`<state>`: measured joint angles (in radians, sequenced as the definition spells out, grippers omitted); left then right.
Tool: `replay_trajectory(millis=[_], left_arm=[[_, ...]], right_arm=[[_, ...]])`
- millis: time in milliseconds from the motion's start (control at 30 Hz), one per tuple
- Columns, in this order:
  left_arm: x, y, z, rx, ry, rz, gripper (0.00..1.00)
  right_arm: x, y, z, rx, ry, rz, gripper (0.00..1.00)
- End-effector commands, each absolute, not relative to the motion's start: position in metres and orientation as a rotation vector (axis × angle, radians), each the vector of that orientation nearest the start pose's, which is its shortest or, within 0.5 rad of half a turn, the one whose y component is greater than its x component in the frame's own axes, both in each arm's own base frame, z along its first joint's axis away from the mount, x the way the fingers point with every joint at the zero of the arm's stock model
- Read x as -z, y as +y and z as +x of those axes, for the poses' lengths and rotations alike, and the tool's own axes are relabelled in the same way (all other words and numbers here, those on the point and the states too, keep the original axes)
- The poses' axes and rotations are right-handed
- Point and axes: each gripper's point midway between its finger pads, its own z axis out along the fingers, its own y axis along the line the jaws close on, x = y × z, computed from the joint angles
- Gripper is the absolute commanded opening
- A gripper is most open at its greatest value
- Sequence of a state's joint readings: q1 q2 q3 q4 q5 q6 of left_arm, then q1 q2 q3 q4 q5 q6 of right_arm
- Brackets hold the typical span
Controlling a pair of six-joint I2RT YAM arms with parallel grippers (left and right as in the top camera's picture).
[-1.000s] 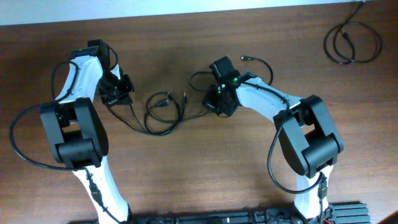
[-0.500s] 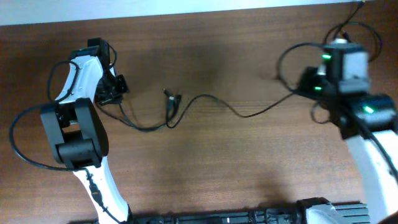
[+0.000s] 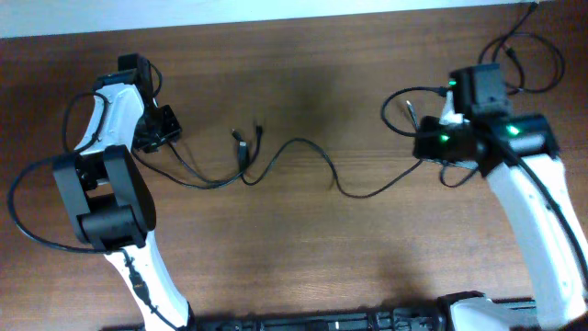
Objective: Untangle cables
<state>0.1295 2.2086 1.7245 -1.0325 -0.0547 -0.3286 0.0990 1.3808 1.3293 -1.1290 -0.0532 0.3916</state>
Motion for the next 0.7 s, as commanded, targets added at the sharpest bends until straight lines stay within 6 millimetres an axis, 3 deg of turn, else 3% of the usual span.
replay_trajectory(millis=[0, 100, 167, 233, 300, 367, 433, 533, 567, 600, 633, 667], left_arm=[[-0.042, 0.065, 0.438, -0.045, 2.945, -0.694, 0.71], [-0.042, 0.065, 0.438, -0.044, 2.944, -0.695, 0.79], [-0.042, 0.065, 0.438, -0.044, 2.944, -0.695, 0.89], [-0.042, 0.065, 0.438, -0.044, 2.944, -0.695, 0.96], [-0.042, 0.065, 0.438, -0.044, 2.944, -0.695, 0.99], [-0.042, 0.065, 0.438, -0.044, 2.944, -0.695, 0.99], [-0.042, 0.065, 0.439, -0.044, 2.943, -0.695, 0.99], [-0.042, 0.065, 0.438, -0.044, 2.944, -0.695, 0.99], [-0.042, 0.065, 0.438, -0.044, 2.944, -0.695, 0.99], [-0.042, 0.065, 0.438, -0.044, 2.944, -0.695, 0.99], [-0.042, 0.065, 0.438, -0.044, 2.944, -0.695, 0.99], [-0.042, 0.065, 0.438, -0.044, 2.944, -0.695, 0.99]], right_arm=[[-0.153, 0.047, 0.318, -0.211, 2.865, 0.481, 0.81], [-0.130, 0.099, 0.329, -0.537, 2.944, 0.405, 0.82], [-0.129, 0.130, 0.340, -0.602, 2.908, 0.282, 0.84], [-0.135, 0.173, 0.354, -0.660, 2.812, 0.095, 0.98], [-0.135, 0.217, 0.351, -0.713, 2.777, -0.021, 0.99], [-0.130, 0.251, 0.340, -0.792, 2.814, 0.148, 0.99], [-0.120, 0.292, 0.338, -0.835, 2.788, 0.133, 0.99], [-0.075, 0.332, 0.328, -0.834, 2.851, 0.251, 0.97], [-0.064, 0.341, 0.331, -0.844, 2.841, 0.197, 0.64], [-0.062, 0.343, 0.332, -0.849, 2.835, 0.148, 0.23], [-0.075, 0.336, 0.333, -0.839, 2.817, 0.102, 0.04], [-0.093, 0.328, 0.335, -0.831, 2.796, 0.078, 0.04]])
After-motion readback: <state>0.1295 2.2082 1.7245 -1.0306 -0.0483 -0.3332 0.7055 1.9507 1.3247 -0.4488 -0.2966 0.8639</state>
